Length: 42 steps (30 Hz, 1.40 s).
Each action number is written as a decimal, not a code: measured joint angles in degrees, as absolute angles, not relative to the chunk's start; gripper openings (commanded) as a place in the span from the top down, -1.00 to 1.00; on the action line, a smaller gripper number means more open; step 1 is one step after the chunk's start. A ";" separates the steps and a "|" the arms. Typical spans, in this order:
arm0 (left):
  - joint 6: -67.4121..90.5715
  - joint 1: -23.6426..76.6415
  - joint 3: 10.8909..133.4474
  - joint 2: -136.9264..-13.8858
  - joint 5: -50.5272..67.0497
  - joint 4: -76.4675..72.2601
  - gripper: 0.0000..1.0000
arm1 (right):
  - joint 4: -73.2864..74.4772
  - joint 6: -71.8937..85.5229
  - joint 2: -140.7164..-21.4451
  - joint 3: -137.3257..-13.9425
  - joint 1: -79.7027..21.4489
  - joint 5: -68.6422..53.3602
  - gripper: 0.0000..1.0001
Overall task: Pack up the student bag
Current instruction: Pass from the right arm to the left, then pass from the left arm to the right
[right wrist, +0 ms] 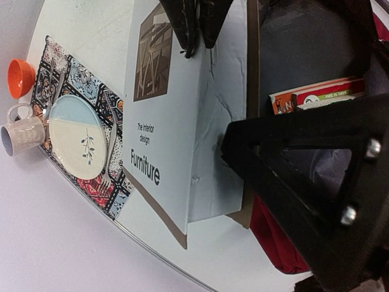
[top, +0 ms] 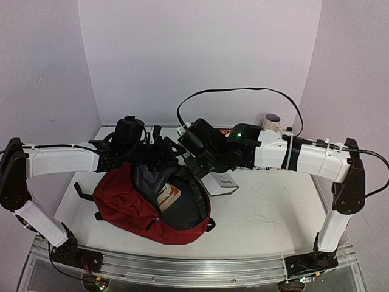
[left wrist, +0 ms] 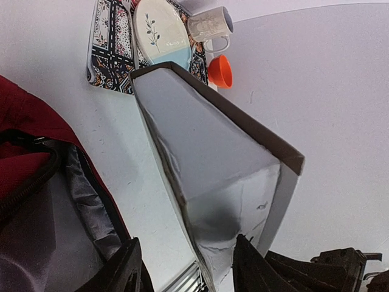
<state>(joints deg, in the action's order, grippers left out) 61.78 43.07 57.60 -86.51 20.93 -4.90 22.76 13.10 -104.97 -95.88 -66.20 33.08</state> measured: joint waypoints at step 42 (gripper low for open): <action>69.50 41.15 31.10 -68.55 7.23 -23.77 1.00 | -11.13 41.54 -84.26 -59.21 -57.70 10.46 -0.96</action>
<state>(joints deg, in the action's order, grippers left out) 69.50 41.15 31.10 -68.55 7.23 -23.77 -11.13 41.54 -84.26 -59.21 -57.70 10.46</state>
